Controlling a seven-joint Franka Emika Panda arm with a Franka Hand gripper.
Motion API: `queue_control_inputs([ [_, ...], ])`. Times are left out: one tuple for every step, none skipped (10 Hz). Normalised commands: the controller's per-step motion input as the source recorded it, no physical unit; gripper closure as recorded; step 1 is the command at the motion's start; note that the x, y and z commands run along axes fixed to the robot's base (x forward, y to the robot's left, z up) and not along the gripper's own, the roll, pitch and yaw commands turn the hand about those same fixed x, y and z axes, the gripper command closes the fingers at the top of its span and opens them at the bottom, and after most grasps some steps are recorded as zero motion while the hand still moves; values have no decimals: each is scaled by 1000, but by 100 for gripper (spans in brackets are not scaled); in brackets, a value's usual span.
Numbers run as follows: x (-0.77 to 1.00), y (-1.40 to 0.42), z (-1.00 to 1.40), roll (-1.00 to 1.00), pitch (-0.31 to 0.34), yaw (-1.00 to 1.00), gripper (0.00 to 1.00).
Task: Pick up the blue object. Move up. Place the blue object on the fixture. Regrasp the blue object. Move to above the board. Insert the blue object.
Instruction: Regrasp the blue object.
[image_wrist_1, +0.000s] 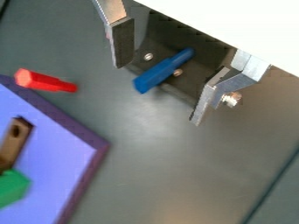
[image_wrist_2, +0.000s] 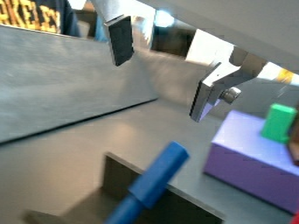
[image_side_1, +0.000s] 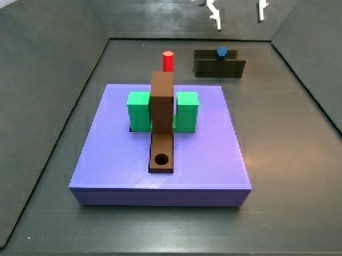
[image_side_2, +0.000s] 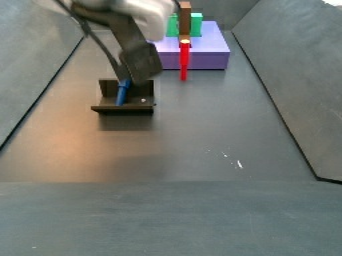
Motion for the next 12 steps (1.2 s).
queue_control_inputs([
  [223, 0, 54, 1000, -29, 226, 0],
  [214, 0, 43, 1000, 0, 160, 0],
  [174, 0, 26, 1000, 0, 109, 0],
  [143, 0, 17, 1000, 9, 94, 0],
  [134, 0, 17, 1000, 17, 94, 0],
  [134, 0, 17, 1000, 17, 94, 0],
  [160, 0, 23, 1000, 0, 97, 0],
  [263, 0, 43, 1000, 0, 106, 0],
  [257, 0, 46, 1000, 0, 94, 0],
  [240, 0, 43, 1000, 0, 69, 0],
  [180, 0, 29, 1000, 0, 60, 0],
  [151, 0, 20, 1000, 0, 57, 0],
])
